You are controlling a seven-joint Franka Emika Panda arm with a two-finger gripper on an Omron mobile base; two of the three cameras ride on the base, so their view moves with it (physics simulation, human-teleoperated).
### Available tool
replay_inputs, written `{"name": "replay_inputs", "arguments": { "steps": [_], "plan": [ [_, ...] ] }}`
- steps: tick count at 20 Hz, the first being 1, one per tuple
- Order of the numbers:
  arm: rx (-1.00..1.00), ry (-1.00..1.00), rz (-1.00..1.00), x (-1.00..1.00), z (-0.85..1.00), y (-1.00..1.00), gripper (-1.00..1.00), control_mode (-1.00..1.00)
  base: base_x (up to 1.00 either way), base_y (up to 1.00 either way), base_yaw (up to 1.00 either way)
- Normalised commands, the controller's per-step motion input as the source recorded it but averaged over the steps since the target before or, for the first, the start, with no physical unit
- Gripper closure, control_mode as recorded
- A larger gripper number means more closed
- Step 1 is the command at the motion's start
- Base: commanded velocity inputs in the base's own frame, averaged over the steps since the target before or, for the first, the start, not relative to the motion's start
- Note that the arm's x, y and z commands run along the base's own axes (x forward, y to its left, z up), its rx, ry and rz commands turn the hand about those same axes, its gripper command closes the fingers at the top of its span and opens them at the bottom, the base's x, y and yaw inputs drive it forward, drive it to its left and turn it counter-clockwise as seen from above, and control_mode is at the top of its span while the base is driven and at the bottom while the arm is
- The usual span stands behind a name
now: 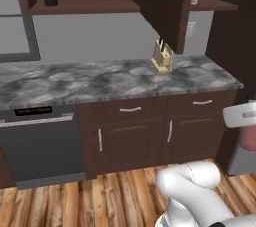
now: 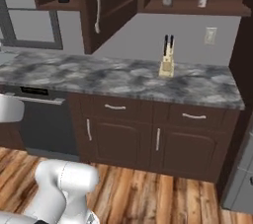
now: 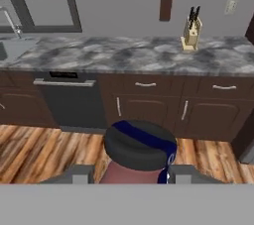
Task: Sort all alcoholic drinks to one cabinet, and non-alcoholic drinks to the other.
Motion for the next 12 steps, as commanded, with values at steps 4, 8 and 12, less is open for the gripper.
{"name": "replay_inputs", "arguments": {
  "steps": [4, 8, 12],
  "plan": [
    [0.00, 0.00, 0.00, 0.00, 0.00, 0.00, 1.00, 1.00, 0.00, 1.00, -0.05],
    [0.00, 0.00, 0.00, 0.00, 0.00, 0.00, 1.00, 1.00, 0.00, 0.89, -0.05],
    [0.00, 0.00, 0.00, 0.00, 0.00, 0.00, 1.00, 1.00, 0.15, 0.63, -0.05]
  ]
}}
